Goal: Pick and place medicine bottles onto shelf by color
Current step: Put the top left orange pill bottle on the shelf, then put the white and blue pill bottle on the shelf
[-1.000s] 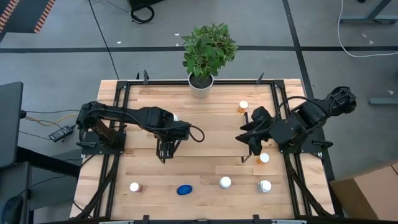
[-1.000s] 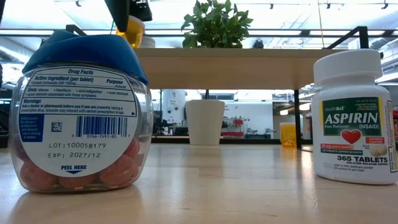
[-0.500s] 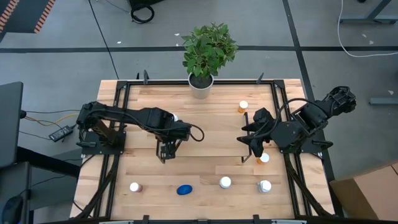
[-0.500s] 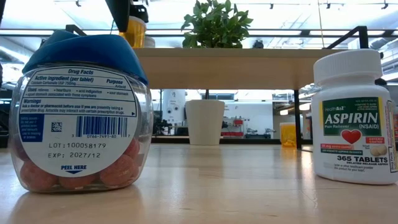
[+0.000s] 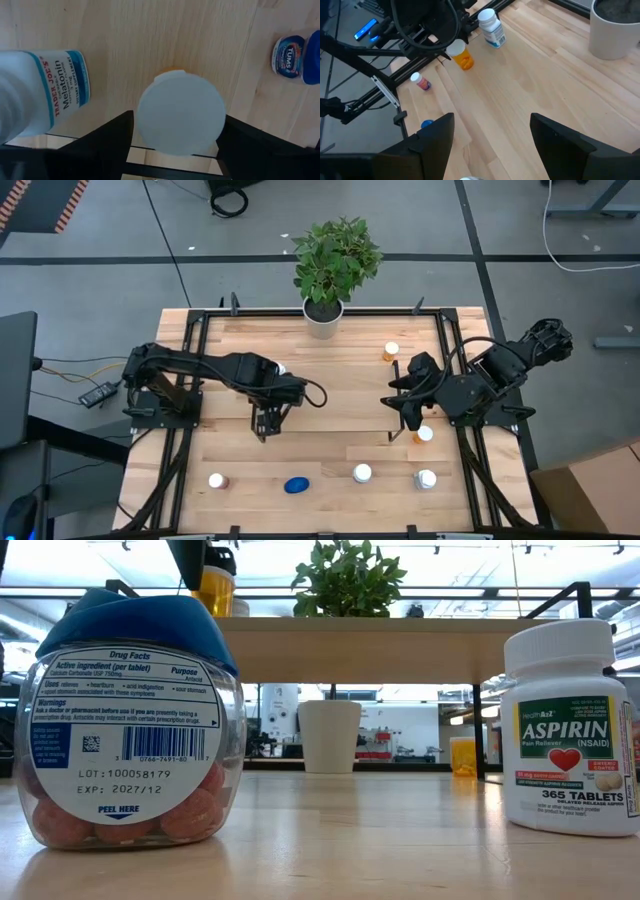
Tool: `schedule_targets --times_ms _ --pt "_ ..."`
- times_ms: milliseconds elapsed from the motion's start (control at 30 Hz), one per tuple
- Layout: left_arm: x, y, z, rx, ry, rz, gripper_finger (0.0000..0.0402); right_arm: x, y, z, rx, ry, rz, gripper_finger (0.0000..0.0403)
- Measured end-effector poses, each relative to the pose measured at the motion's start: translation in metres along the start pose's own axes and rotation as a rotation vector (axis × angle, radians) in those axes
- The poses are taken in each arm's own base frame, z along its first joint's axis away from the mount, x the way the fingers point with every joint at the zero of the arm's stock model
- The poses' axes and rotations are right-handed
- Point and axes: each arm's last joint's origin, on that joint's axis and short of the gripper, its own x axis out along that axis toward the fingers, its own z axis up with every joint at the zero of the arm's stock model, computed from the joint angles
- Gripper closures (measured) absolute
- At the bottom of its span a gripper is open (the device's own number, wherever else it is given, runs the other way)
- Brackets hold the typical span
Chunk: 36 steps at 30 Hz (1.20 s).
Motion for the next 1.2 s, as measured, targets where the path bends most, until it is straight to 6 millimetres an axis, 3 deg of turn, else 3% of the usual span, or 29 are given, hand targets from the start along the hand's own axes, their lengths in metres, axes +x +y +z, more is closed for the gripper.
schedule_targets --times_ms 300,767,1067,1200 --pt "-0.022 0.004 -0.01 -0.028 -0.04 -0.001 0.0124 0.0 0.0 0.0 -0.001 -0.006 -0.007 0.0134" --pt "-0.093 0.007 -0.009 -0.095 -0.265 -0.077 0.0124 0.0 -0.001 0.0 0.005 -0.012 -0.019 0.0134" --pt "-0.13 0.013 -0.009 -0.229 -0.466 -0.054 0.0134 0.003 0.0 -0.002 0.056 -0.008 -0.032 0.0134" --pt "-0.14 0.014 -0.004 -0.281 -0.576 -0.052 0.0146 0.013 0.002 0.012 0.062 -0.075 -0.011 0.0134"
